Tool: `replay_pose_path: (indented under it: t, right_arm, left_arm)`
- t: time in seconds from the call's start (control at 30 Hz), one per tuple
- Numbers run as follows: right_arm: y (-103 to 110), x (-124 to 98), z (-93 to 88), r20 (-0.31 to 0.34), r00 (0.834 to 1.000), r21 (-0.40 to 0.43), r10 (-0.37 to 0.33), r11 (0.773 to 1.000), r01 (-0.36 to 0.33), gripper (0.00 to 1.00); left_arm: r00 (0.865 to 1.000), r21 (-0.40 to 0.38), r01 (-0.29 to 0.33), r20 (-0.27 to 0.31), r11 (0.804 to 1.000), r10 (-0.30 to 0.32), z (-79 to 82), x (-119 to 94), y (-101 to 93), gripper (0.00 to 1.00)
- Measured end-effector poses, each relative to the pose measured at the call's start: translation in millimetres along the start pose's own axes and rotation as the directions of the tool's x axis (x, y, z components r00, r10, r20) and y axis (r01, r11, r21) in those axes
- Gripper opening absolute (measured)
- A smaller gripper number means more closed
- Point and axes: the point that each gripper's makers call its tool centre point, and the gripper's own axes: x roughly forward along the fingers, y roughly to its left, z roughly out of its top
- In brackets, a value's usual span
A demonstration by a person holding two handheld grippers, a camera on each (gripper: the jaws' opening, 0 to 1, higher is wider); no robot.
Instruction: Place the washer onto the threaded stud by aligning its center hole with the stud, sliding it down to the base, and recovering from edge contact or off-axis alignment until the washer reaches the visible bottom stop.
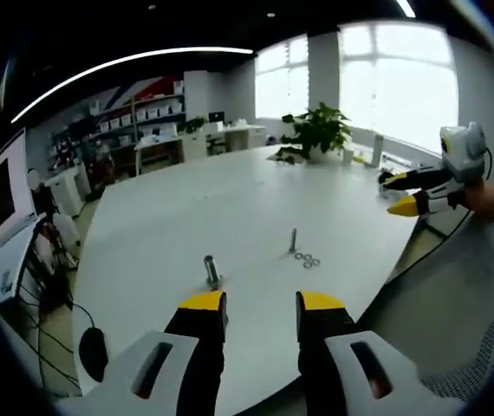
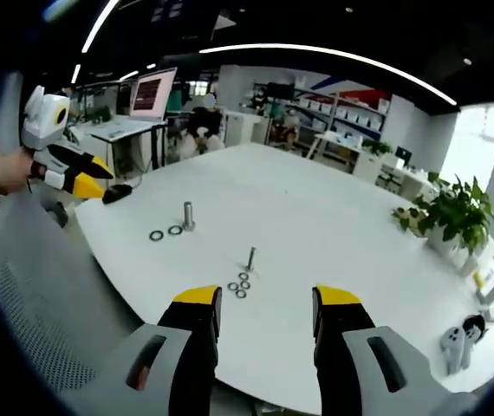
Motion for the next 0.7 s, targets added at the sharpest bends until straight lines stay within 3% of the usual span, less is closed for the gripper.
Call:
replay_pose_path:
  t: [0.7]
  right_arm:
    - [0.8, -0.4, -2.3, -0.006, 1.0, 0.0, 0.008, 1.0, -0.008, 0.43]
  left_arm:
    - [1.0, 0.001, -0.012, -0.011, 1.0, 0.012, -1.5, 0.3, 1.2, 0.3]
